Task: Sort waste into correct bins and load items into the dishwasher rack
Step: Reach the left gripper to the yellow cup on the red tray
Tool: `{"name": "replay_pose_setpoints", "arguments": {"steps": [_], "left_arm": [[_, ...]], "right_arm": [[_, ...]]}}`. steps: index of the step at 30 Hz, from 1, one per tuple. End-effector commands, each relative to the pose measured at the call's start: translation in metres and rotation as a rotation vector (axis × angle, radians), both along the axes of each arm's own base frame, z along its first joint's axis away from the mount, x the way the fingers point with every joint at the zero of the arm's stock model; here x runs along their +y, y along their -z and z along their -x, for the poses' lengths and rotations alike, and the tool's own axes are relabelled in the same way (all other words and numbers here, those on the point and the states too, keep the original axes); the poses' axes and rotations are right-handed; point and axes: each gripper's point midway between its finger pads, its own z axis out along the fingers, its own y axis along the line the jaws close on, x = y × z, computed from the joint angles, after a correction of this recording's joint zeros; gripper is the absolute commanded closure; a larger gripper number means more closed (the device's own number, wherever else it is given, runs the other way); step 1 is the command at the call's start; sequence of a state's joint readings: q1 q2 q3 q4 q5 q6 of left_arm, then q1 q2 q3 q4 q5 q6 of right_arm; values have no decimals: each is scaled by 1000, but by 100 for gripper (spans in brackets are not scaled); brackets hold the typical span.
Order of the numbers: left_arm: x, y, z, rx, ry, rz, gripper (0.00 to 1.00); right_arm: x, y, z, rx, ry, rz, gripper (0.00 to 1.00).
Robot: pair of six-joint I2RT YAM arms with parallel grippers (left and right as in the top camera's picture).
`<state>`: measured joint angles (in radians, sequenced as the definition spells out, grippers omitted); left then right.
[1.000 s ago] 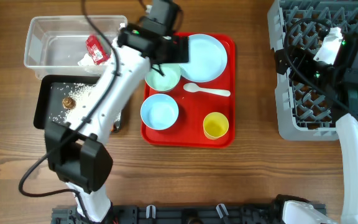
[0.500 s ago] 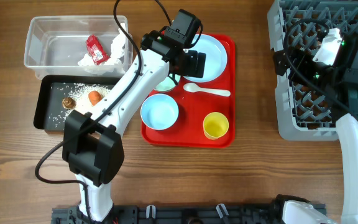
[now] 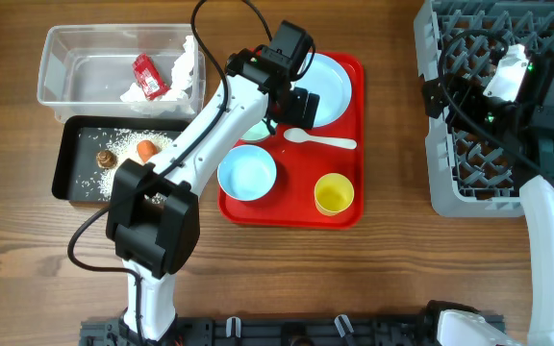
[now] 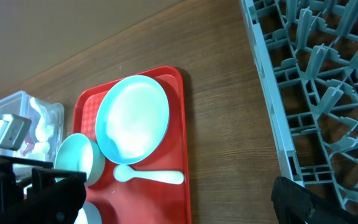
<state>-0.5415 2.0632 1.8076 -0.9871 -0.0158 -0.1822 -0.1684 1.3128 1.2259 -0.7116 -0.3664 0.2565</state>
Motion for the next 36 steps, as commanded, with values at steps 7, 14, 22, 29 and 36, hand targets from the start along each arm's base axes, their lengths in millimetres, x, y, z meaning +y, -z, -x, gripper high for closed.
{"name": "replay_pose_setpoints", "arguments": {"steps": [7,14,22,29,36], "left_arm": [[-16,6,20,53,217,19,0],[-40,8,53,116,389,39,0],[-71,1,118,310,583,205,0],[-69,6,132,328,602,123,4],[-60,22,120,310,535,23,8]], "right_arm": [[3,-3,-2,-11,-29,2,1],[3,-2,-1,-10,-29,1,1],[3,-3,-1,-11,-29,1,1],[3,-3,-1,-10,-29,1,1],[4,-2,-1,-7,-29,0,1]]}}
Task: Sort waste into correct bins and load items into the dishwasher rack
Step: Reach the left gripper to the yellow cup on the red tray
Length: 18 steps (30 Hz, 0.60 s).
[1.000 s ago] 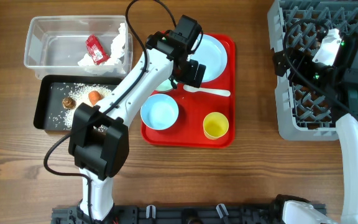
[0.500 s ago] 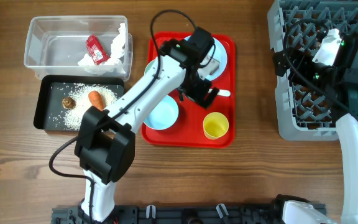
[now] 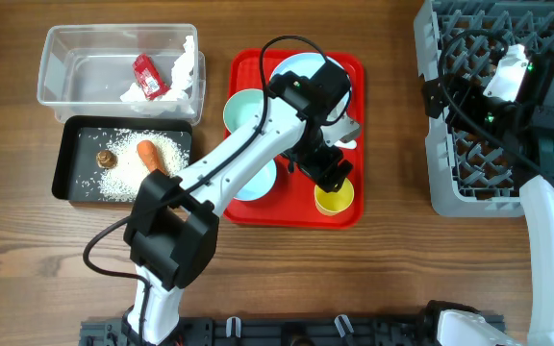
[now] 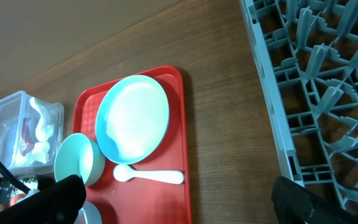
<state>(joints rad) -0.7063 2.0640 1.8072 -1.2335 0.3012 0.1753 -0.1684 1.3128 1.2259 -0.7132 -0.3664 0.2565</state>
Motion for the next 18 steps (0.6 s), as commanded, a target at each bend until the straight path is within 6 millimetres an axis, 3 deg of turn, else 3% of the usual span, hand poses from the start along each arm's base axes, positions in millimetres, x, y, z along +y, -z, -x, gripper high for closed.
{"name": "replay_pose_setpoints", "arguments": {"steps": [1,6,10,13,14,18], "left_arm": [[6,20,-5,7,-34,-67,8],[3,35,9,55,-8,-101,9],[0,38,13,60,5,-108,18],[1,38,12,55,5,-113,31],[1,38,12,55,4,-113,42],[0,38,11,51,2,-108,62]], "right_arm": [[4,-2,-1,-6,-29,0,1],[4,0,1,3,-29,-1,1],[4,0,2,7,-29,-2,1],[4,1,2,10,-29,-3,1],[4,1,2,11,-29,-3,1],[4,1,2,10,-29,-3,1]]}}
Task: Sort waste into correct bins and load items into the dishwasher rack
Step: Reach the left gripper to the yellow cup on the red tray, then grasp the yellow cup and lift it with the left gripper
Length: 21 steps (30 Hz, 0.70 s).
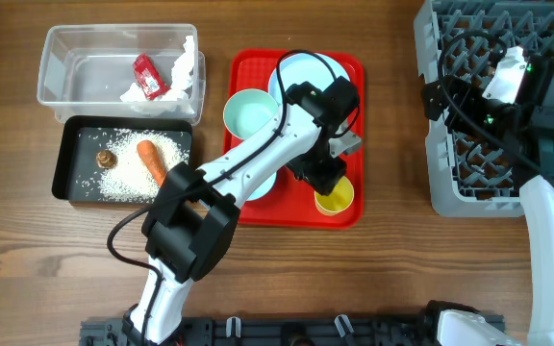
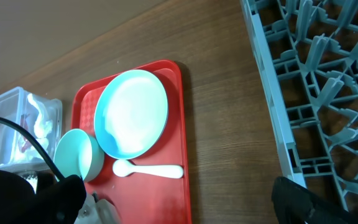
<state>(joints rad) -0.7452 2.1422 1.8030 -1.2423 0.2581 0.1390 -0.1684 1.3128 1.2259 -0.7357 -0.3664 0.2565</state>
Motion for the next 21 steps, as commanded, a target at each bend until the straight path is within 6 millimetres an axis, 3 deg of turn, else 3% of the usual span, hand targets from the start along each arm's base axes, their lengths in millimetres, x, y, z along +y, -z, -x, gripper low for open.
{"name": "replay_pose_setpoints", "arguments": {"steps": [1,11,13,21], "left_arm": [[1,4,0,6,1,-7,66],[-13,7,10,4,-3,-6,87],[-16,10,12,5,-12,-10,96],[-6,16,-3,-36,-112,-72,96]], "right_arm": [[3,-3,-2,-11,-29,1,1],[3,-3,-2,-12,-29,1,1],[3,-3,-2,-11,-29,1,1],[3,-3,-2,-11,-29,1,1]]}}
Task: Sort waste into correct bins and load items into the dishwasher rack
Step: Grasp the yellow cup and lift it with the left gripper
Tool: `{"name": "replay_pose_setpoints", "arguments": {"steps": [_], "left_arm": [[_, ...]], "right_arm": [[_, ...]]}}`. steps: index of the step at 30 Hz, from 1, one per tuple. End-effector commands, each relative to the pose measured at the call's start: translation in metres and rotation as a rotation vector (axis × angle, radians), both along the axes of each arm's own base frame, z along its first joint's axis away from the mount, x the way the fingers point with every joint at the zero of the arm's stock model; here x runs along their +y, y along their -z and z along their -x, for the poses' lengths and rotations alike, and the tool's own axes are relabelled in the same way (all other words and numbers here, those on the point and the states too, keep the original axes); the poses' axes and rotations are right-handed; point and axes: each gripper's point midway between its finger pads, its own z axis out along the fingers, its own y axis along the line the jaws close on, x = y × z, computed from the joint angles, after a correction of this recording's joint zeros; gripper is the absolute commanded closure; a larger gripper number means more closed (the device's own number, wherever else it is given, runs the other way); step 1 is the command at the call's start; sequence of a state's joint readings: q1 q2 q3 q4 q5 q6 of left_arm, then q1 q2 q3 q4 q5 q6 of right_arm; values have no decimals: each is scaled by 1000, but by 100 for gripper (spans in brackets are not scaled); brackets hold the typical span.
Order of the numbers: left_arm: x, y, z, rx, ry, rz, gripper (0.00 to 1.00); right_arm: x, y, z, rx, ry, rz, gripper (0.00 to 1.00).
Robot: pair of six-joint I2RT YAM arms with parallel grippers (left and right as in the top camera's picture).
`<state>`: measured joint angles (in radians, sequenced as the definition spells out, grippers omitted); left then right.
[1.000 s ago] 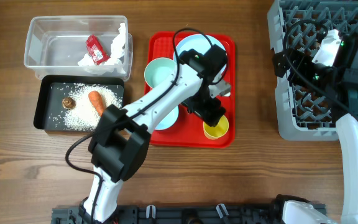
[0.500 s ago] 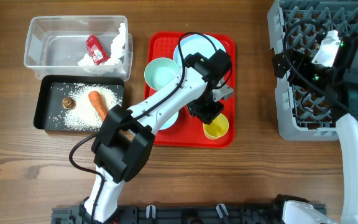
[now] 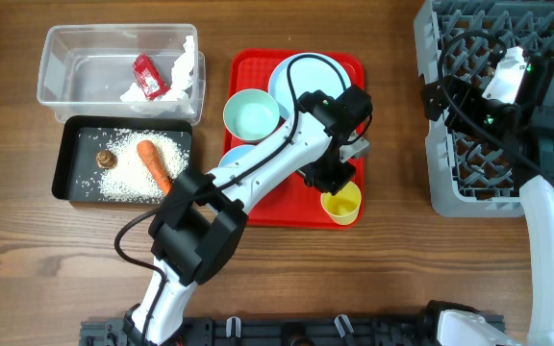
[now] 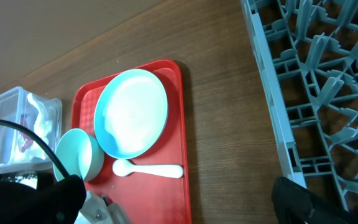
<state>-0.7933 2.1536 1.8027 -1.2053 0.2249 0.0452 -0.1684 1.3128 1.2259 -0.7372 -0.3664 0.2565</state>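
Note:
A yellow cup (image 3: 342,204) sits at the front right corner of the red tray (image 3: 243,207), overlapping its rim. My left gripper (image 3: 338,181) points down onto the cup's back rim and looks shut on it. Also on the tray are a light blue plate (image 4: 131,113), a teal bowl (image 4: 76,155), a white spoon (image 4: 148,169), and a blue bowl (image 3: 231,159) mostly hidden under the left arm. My right gripper (image 4: 173,199) hangs wide open over the near corner of the grey dishwasher rack (image 4: 316,93), holding nothing.
A clear bin (image 3: 85,72) at the back left holds a red wrapper and crumpled tissue. In front of it, a black tray (image 3: 70,163) holds rice and a carrot (image 3: 154,165). Bare wood lies between the red tray and the rack (image 3: 469,183).
My left gripper has shifted a little right and toward the front. The yellow cup has moved with it onto the tray's front right rim. The right arm has stayed put.
My left gripper was first over the back of the tray, beside the plate and above the teal bowl. Then it stood over the spoon and the cup, then right at the cup's rim. Now the cup is displaced toward the tray's corner. The right gripper stayed open throughout.

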Motion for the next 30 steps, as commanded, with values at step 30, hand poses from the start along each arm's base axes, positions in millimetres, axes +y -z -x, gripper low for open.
{"name": "replay_pose_setpoints", "arguments": {"steps": [30], "left_arm": [[40,-184,-89,151,-169,1001,96]], "right_arm": [[82,-88,8,-438,-602,-206,0]]}}
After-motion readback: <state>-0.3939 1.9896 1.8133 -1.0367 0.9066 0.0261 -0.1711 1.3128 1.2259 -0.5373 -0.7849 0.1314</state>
